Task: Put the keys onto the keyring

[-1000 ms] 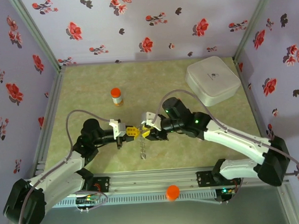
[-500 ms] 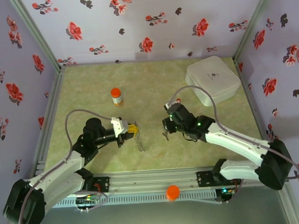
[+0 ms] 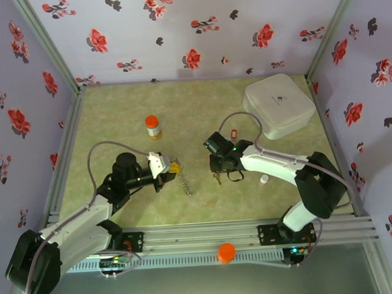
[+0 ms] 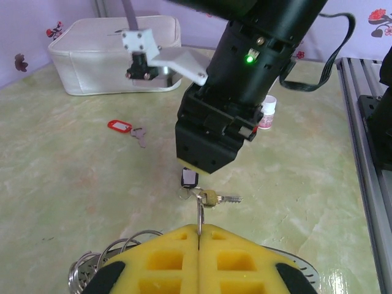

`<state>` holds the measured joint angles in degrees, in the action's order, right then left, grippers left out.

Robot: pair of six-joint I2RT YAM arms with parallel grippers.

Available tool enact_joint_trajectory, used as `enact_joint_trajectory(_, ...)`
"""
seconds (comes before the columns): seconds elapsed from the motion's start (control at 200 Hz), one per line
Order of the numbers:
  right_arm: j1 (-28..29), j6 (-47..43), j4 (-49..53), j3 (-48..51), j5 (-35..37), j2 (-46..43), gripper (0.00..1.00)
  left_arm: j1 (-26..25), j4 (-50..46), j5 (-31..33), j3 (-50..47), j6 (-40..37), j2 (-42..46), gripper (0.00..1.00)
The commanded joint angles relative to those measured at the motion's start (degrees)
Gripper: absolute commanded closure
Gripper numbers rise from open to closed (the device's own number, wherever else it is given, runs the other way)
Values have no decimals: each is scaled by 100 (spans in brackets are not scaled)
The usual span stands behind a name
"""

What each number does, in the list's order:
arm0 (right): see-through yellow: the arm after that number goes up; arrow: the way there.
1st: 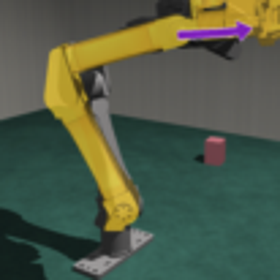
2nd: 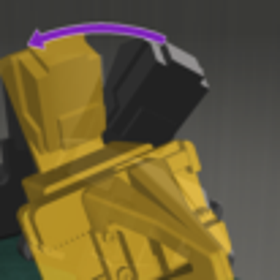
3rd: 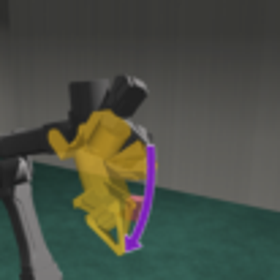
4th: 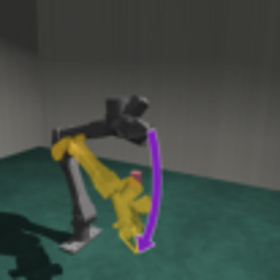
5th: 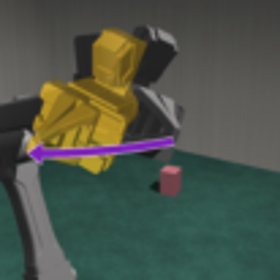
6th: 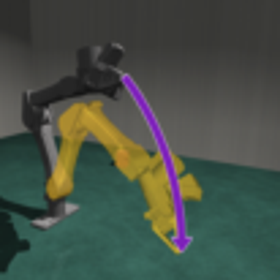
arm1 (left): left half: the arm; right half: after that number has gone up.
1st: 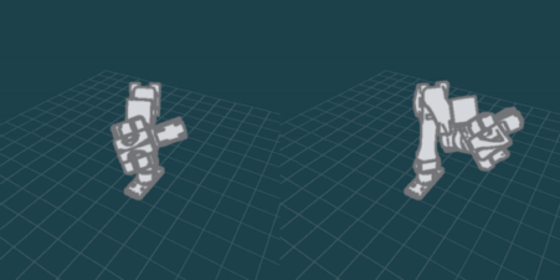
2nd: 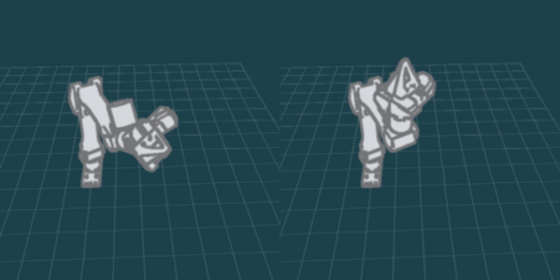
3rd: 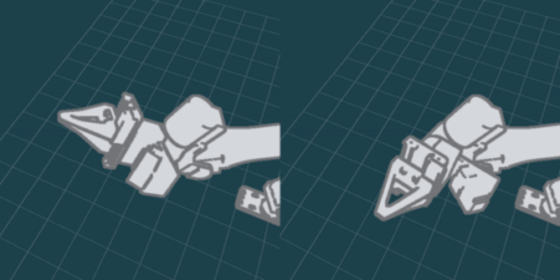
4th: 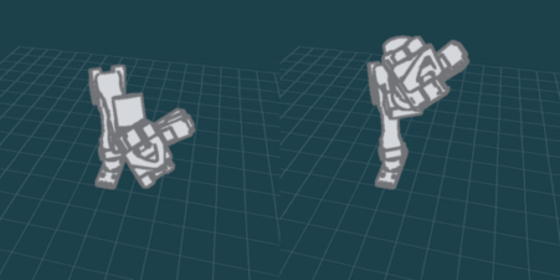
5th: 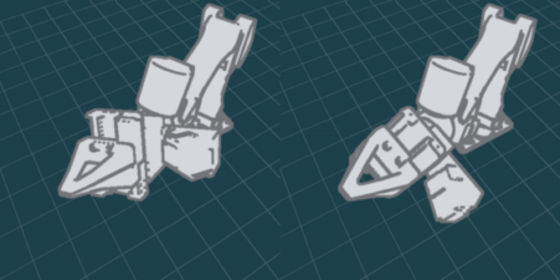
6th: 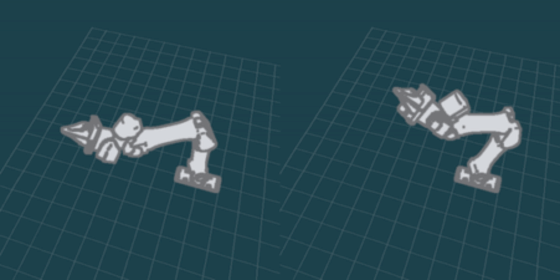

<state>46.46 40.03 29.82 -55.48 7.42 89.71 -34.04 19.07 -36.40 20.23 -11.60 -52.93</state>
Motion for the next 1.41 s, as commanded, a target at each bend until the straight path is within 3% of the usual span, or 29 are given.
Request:
enact_joint_trajectory(0.0, 63, 345, -37, -153, -91, 246, 64, -32, 62, -12, 231, -164, 20, 100)
enact_joint_trajectory(0.455, 266, 160, 344, -600, 361, 865, 67, -33, 35, -90, 254, -213, 25, 100)
enact_joint_trajectory(0.635, 147, -1442, 389, -702, -47, 648, 69, -32, 35, -155, 271, -205, -33, 100)
enact_joint_trajectory(0.835, -412, -2967, 1033, -1051, -1084, 724, 66, -32, 62, -218, 283, -181, -52, 100)
enact_joint_trajectory(1.225, -814, -4041, 1692, -1892, -1693, 1565, 68, -32, -9, -227, 280, -229, -3, 100)
enact_joint_trajectory(1.4, -814, -4340, 2122, -2279, -1550, 2008, 70, -32, -15, -219, 262, -250, 13, 100)
